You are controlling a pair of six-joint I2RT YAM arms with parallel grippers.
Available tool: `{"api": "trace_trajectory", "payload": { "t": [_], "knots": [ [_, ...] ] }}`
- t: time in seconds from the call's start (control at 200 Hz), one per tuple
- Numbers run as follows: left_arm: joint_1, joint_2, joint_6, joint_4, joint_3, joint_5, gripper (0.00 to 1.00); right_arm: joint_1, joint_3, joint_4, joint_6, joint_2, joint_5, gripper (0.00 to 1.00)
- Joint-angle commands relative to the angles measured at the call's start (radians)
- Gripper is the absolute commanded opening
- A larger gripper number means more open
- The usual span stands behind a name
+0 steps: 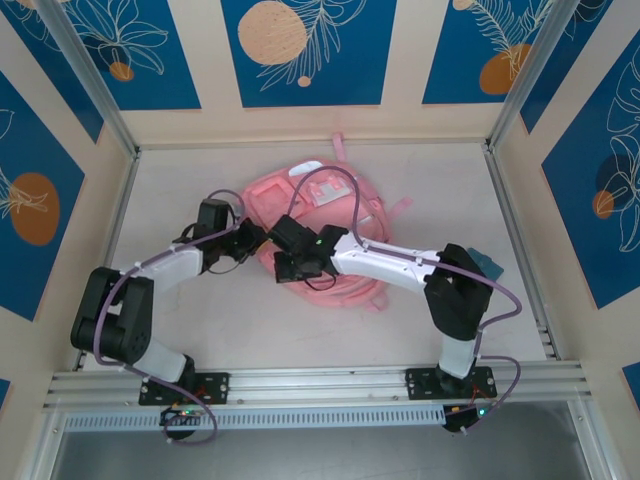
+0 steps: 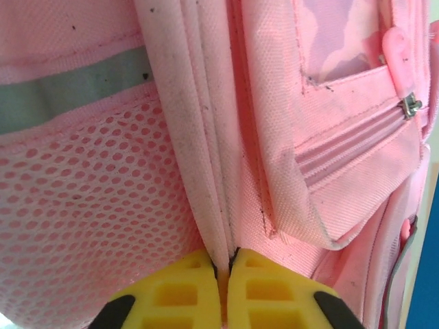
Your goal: Pack the student bag
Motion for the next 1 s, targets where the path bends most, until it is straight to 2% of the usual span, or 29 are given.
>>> {"api": "trace_trajectory", "payload": {
  "t": [0.0, 0.285, 0.415, 0.495, 0.705, 0.875, 0.995],
  "knots": [
    [0.006, 0.031, 0.04, 0.021, 0.051, -0.07, 0.0, 0.037, -0.069, -0.18, 0.075, -0.098, 0.034, 0.0],
    [0.006, 0.053, 0.074, -0.011, 0.097, -0.095, 0.0, 0.06, -0.226, -0.267, 0.178, -0.245, 0.093, 0.0],
    [0.006, 0.059, 0.074, -0.004, 0.106, -0.058, 0.0, 0.065, -0.252, -0.253, 0.169, -0.279, 0.082, 0.0],
    [0.004, 0.051, 0.079, 0.001, 0.105, -0.017, 0.0, 0.077, -0.23, -0.231, 0.155, -0.29, 0.093, 0.06],
    [-0.034, -0.007, 0.126, -0.045, 0.102, 0.078, 0.01, 0.062, -0.178, -0.191, 0.179, -0.281, 0.158, 0.29],
    [-0.103, -0.041, 0.113, -0.065, 0.072, 0.073, 0.02, -0.015, -0.214, -0.212, 0.215, -0.252, 0.16, 0.33],
    [-0.16, -0.05, 0.093, -0.069, 0.047, 0.052, 0.02, -0.084, -0.27, -0.19, 0.176, -0.256, 0.166, 0.35]
  ]
}}
